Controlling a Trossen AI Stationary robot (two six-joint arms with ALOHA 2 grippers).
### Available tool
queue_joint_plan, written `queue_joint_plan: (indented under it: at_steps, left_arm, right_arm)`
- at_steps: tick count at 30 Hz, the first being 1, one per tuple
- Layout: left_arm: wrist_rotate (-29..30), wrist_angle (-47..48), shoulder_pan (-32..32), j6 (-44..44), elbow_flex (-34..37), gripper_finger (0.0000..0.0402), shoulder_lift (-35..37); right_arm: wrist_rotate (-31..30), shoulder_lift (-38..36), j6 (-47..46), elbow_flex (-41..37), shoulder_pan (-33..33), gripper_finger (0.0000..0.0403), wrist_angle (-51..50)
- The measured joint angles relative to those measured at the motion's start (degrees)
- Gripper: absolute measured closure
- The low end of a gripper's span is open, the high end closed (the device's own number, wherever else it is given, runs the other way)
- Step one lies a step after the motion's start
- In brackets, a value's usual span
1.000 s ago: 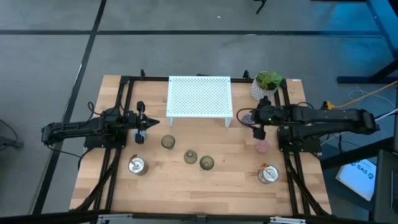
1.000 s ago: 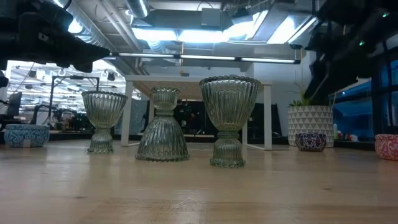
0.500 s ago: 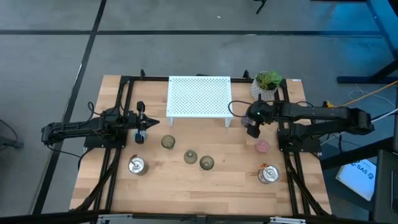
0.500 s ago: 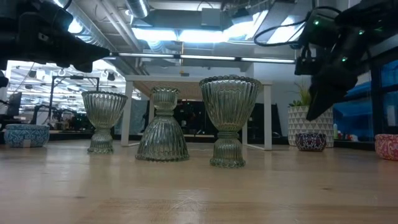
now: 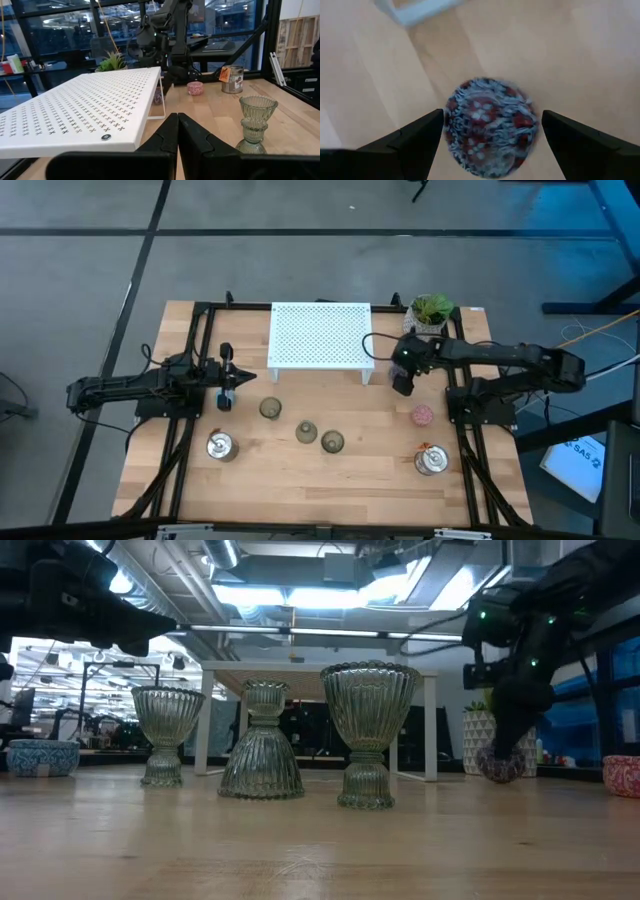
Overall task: Pick & Place candle stick holders
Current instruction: Put the black patterned scented candle on the shelf
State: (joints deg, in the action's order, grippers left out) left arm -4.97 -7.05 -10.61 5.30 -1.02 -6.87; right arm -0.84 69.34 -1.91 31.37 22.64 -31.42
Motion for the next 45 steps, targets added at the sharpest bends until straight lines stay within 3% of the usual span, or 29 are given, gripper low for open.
queue_joint_plan:
  at_steps: [9,15,22,30,37,45]
  left_arm:
    - [0.00,0.00,0.01,-0.01,0.01,0.0400,0.00]
    - [0.00,0.00,0.00,0.00,0.02,0.0400,0.00]
    - [0.00,0.00,0.02,0.00,0.02,0.0400,-0.02]
    - [0.00,0.00,0.01,-0.01,0.02,0.0400,-0.01]
    - [0.00,0.00,0.01,-0.01,0.00,0.0400,-0.01]
    - [0.00,0.00,0.00,-0.02,0.02,0.0400,0.00]
  right_arm:
    - [0.52,3.82,0.78,0.00,0.24,0.0059,0.96]
    - [-2.43,3.80,0.90,0.00,0.24,0.0060,0.78]
    - [-2.19,3.69,0.90,0.08,0.21,0.0114,0.40]
    - [-1.94,3.65,-1.43,0.51,0.21,0.0115,-1.25]
    - [-1.90,3.71,-2.15,6.51,0.21,0.0115,-8.61]
    - [-1.99,3.70,-0.65,19.15,1.19,0.0115,-18.06]
